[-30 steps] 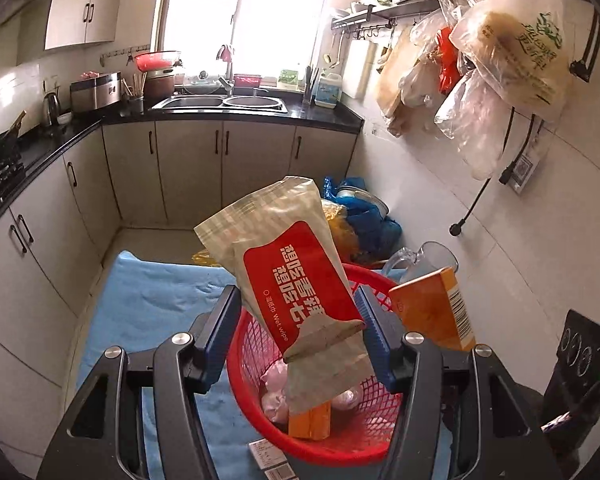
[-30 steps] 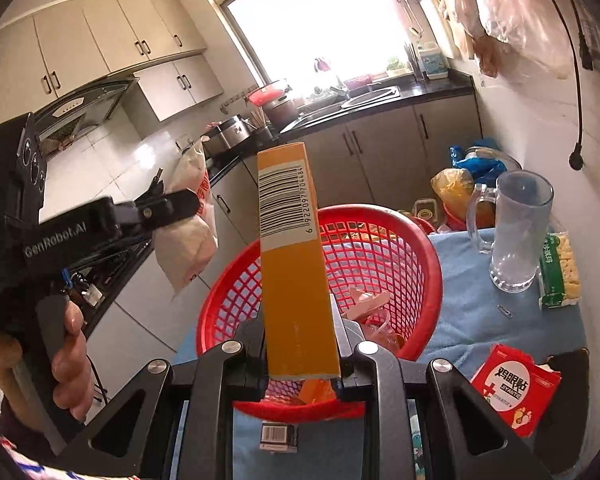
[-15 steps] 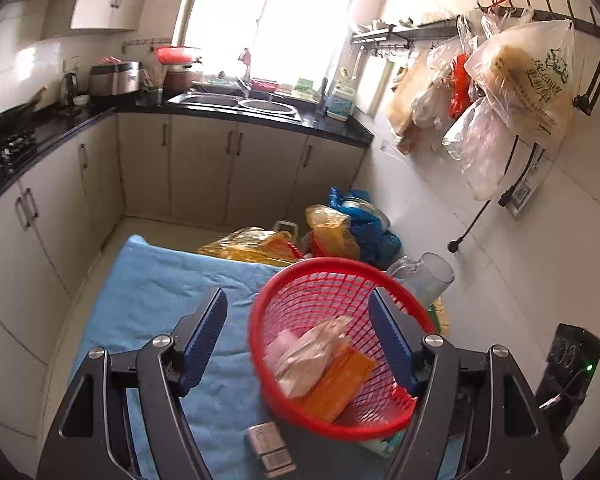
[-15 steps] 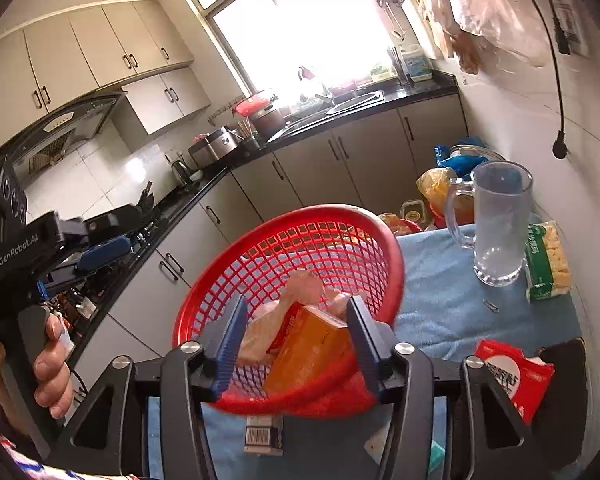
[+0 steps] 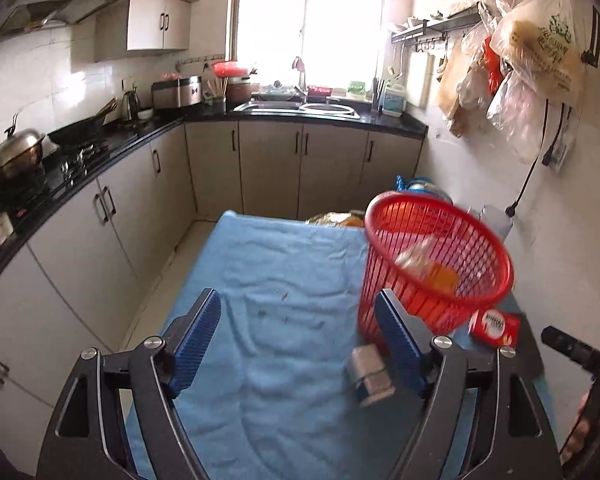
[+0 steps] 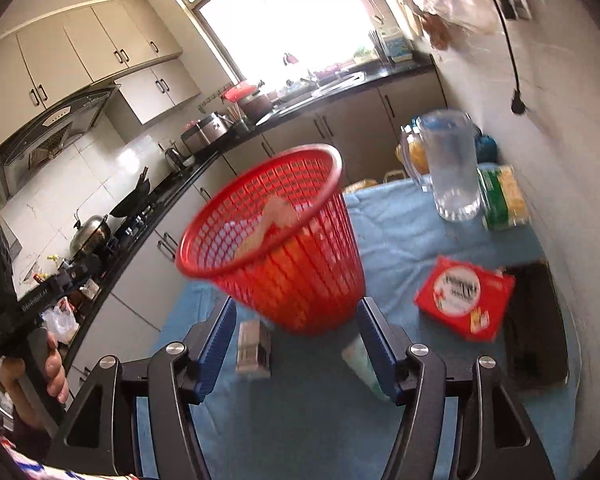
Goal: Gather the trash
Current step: 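Grasp the white medicine box with the left tool while the right tool grasps the green tissue pack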
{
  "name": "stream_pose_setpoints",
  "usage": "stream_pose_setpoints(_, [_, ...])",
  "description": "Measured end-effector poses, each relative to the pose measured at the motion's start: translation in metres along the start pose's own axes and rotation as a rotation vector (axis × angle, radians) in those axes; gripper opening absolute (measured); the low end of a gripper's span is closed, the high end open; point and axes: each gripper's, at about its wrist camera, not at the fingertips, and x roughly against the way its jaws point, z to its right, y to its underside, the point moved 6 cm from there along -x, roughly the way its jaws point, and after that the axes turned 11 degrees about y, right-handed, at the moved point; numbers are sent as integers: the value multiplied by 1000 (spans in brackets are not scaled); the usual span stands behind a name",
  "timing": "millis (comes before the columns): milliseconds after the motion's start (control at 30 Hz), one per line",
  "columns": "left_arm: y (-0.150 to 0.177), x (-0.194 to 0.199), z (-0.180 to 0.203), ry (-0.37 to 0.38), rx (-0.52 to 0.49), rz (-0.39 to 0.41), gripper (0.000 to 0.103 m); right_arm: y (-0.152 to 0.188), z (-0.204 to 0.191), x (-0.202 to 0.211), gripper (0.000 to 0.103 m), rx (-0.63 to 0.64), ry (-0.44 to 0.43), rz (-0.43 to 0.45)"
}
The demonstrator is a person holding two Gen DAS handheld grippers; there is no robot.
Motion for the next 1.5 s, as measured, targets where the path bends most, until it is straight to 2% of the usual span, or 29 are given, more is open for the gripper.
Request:
stream_pose_setpoints(267, [55,-12,-22,34,79,-110,80,46,19,0,71,-27,-7,-83])
stream_pose_setpoints(367, [72,-25,-31,21,110,-148,80,63,26,-6,72,-51,-20,-122])
stream_pose_setpoints(600, [104,-62,-33,63,179,-217,80,84,39,-20,73,-74,-22,-167])
stream_pose_setpoints(767, [110,-86,-8,97,141,-242,82,89,51,-30,74,-98,-22,-178])
stream_pose_setpoints(900, [114,-114,8,165,151,-273,83,93,61,-37,74,-111,-19,-191])
stream_pose_setpoints(1067, [114,-144,15,183,175,-279,83,96,71,-46,74,-102,-1,-201])
stream_pose_setpoints(1267, [113,-169,23,216,190,-290,83,91,72,-58,74,-23,39,-192])
stream_pose_setpoints(1500, [117,-192,36,216,143,-334,83,71,72,-79,74,-6,38,-158])
